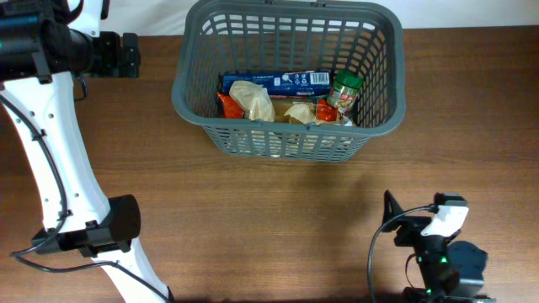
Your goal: Pack container
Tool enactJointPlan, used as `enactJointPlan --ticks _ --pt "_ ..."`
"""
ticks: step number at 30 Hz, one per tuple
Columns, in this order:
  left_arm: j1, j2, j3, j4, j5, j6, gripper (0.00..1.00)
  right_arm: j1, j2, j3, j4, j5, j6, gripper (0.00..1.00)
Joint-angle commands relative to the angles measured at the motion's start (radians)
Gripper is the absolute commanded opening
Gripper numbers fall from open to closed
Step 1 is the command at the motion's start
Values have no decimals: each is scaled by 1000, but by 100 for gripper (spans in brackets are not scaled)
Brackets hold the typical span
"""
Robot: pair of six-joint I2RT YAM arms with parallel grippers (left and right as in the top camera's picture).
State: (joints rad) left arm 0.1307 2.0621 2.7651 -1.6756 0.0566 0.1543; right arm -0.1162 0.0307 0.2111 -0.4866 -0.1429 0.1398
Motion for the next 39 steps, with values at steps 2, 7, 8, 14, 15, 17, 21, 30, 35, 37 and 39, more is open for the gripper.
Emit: enactJointPlan --ticks 2,7,8,14,15,17,21,30,35,37,39 --pt "3 -2 -3 2 14 -11 99 46 -27 -50 5 51 8 99" --pt "3 -2 -3 2 14 -11 99 45 -27 -77 24 51 8 99" --pt "3 -2 -3 2 14 -11 99 45 -27 -77 27 50 8 99" --pt "3 -2 -3 2 14 -11 99 45 -27 -78 21 50 8 99" --pt "3 -2 -3 2 14 -11 99 45 -27 -78 21 50 8 99" --pt "3 -2 -3 2 14 -11 99 45 -27 -78 20 50 8 99" --pt "3 -2 -3 2 14 -11 99 45 -27 -78 20 50 8 99" --pt "3 -2 -3 3 14 -11 99 45 -27 -78 20 50 8 99" --pt "3 -23 -3 2 14 -11 99 45 -27 -78 20 50 8 99" --pt "2 -63 -34 3 14 -11 99 45 -27 -78 20 50 8 99" --pt "0 -161 -147 4 14 -11 99 45 -27 -78 20 50 8 99"
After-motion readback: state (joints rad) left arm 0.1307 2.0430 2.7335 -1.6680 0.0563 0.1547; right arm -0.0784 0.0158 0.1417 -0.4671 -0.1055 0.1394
